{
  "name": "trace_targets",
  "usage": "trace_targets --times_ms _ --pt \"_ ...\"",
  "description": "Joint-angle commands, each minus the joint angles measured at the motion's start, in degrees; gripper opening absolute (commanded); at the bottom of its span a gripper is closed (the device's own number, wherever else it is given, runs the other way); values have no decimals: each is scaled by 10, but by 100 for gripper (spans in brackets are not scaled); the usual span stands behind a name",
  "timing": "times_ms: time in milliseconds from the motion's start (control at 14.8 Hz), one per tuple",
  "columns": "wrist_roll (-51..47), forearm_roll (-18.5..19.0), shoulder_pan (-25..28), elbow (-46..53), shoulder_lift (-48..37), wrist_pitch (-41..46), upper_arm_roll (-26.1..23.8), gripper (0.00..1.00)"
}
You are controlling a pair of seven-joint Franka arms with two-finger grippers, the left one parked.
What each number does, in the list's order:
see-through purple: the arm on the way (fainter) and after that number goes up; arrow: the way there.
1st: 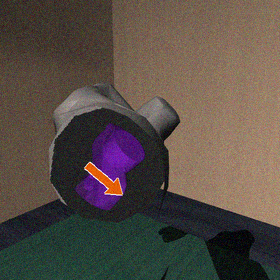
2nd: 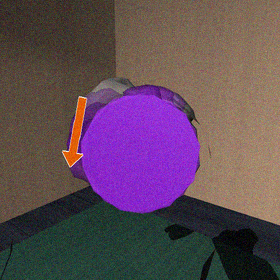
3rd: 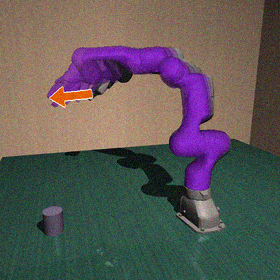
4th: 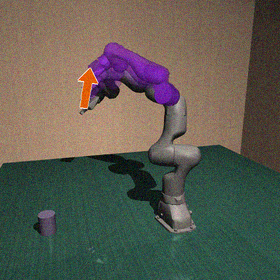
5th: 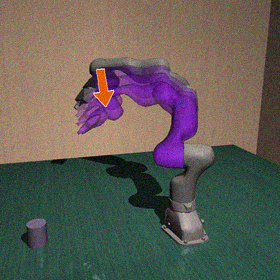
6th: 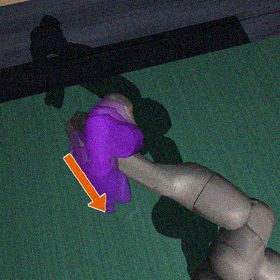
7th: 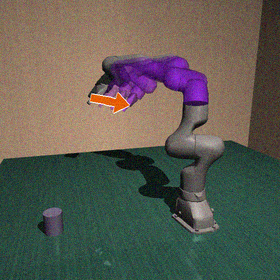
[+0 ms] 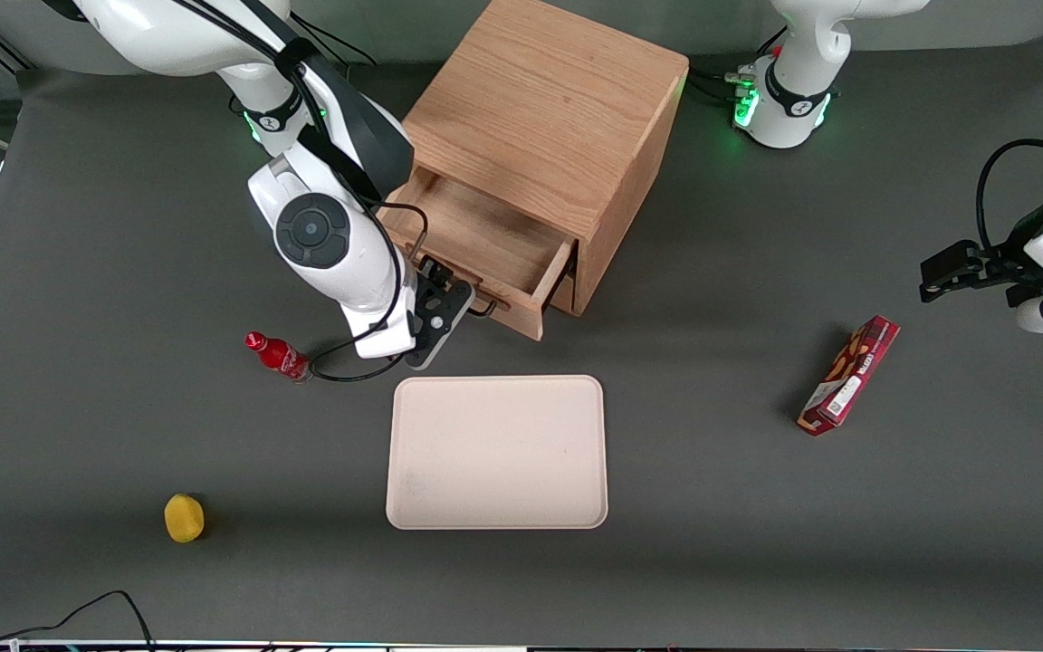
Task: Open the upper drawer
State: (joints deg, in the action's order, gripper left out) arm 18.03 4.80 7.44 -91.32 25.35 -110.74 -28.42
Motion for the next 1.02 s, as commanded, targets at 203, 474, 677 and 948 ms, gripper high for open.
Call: trace_targets --times_ms 203,474,677,948 --pt "9 14 0 47 36 2 -1 100" --pt "10 29 -1 70 55 2 -1 100" --pt "14 31 2 76 59 1 19 100" --pt "35 32 0 88 67 1 32 100"
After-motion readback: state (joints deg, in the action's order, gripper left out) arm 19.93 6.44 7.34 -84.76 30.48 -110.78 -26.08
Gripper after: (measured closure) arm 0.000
